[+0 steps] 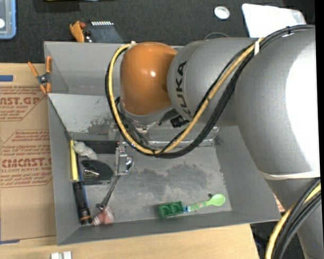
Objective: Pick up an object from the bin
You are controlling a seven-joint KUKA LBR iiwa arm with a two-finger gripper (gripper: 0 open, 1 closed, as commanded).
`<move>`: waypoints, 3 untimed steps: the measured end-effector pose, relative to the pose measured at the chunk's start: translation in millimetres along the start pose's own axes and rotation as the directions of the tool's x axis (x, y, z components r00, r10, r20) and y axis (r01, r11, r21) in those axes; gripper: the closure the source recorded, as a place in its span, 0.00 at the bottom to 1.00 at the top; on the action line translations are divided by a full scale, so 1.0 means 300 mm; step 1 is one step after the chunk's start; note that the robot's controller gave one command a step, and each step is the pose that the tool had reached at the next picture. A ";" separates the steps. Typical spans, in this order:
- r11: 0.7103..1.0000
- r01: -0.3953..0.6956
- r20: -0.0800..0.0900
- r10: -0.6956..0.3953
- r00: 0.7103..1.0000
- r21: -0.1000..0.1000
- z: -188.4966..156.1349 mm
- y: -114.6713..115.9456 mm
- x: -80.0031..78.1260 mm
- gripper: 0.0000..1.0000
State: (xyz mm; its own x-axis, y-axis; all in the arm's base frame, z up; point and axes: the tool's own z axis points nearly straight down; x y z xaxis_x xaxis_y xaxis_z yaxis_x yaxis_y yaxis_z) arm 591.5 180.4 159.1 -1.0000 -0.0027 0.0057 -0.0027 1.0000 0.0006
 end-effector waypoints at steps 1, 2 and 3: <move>1.000 -0.002 0.008 0.002 1.000 -0.001 -0.016 -0.003 -0.007 0.00; 0.951 0.310 0.011 -0.310 0.951 0.001 0.222 0.034 0.035 0.00; 0.963 0.270 0.007 -0.270 0.963 0.000 0.152 0.185 0.098 0.00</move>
Offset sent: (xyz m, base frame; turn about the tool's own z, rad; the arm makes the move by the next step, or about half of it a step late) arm -0.0160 0.0115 -0.0891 -0.4032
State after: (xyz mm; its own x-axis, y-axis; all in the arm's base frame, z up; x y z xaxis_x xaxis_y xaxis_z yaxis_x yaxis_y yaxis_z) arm 561.6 235.9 113.7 -0.9621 -0.2726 -0.0018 -0.2726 0.9621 0.0019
